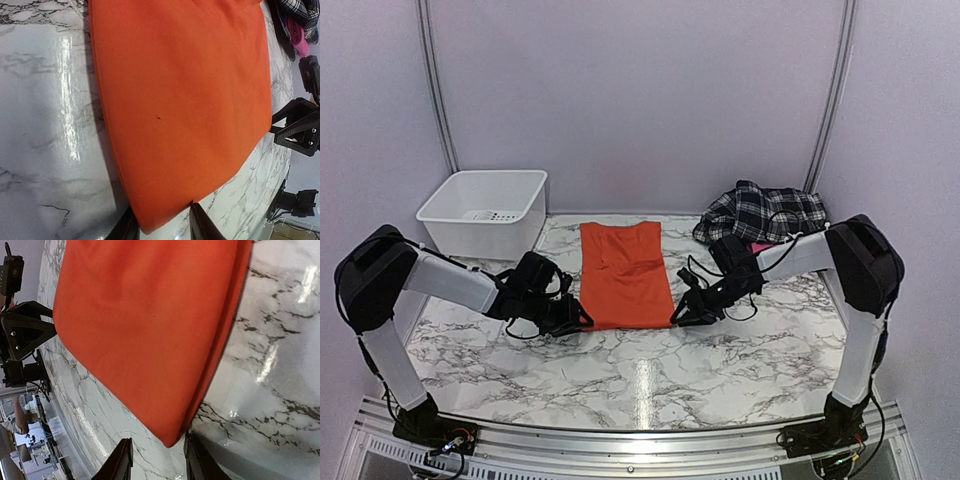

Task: Fold and stack the mixed laundry pile
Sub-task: Pick up the 2/3-rectangle-folded T-shirt from the center of the board, then fold the 2/3-rectangle-folded T-shirt at the center of the board.

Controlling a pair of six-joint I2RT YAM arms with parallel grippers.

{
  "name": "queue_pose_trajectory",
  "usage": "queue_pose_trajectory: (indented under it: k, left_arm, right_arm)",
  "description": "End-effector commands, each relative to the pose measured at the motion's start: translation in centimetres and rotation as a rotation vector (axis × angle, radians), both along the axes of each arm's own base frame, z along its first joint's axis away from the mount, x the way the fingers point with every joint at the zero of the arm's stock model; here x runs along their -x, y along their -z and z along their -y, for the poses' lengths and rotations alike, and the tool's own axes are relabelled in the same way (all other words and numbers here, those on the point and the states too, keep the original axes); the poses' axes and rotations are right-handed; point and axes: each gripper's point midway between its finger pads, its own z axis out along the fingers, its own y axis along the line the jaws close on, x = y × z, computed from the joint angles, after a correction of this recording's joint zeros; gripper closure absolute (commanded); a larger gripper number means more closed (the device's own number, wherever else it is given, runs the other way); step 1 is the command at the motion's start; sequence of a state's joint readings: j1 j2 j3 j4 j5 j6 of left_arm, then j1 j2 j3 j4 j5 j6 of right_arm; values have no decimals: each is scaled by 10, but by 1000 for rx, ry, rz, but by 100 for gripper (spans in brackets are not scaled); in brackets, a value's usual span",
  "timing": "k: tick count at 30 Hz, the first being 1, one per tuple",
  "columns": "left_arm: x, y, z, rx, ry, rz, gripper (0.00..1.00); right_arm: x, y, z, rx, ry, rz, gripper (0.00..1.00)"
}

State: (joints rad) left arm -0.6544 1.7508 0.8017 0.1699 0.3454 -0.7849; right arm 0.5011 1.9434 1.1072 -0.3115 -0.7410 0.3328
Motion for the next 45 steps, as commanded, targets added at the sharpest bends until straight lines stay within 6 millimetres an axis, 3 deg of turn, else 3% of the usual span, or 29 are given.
queue_pose_trajectory:
  k: [1,3,7,10,13,21,24,26,28,31,35,39,42,45]
  left_arm:
    - [5,15,-2,-17,9,-24,69]
    - [5,17,-2,-20,7,-26,75]
    - [7,13,0,-8,27,-21,89]
    - [15,6,4,3,57,-14,100]
    - [35,-6,8,27,84,-24,100]
    - [118,-29,0,-4,166,-103,100]
    - [141,-57,-3,25,167,-102,100]
    - [144,-73,-9,51,136,-88,100]
    - [137,-90,-11,54,116,-55,100]
    - [116,-104,-10,31,98,-9,100]
    - [74,-99,-17,-27,33,20,100]
    - [18,-93,-34,-102,-49,72,100]
    - [-11,-78,-30,-156,-22,86,100]
    - [-33,-54,-23,-219,4,85,100]
  right_arm:
    - [-3,14,-4,27,-1,0,68]
    - [-5,15,-6,23,0,0,75]
    - [-6,8,-9,10,-11,11,100]
    - [1,-6,-8,9,-21,31,100]
    - [20,-19,-3,14,-28,8,100]
    - [94,-55,7,41,-74,-24,100]
    - [122,-72,7,19,-72,-42,100]
    - [126,-89,7,-12,-48,-27,100]
    - [118,-100,5,-15,-30,10,100]
    - [88,-120,-4,-1,-24,91,100]
    - [37,-126,-13,14,5,155,100]
    - [-12,-112,-17,44,25,185,100]
    - [-42,-92,-21,60,27,193,100]
    - [-59,-69,-27,89,5,189,100]
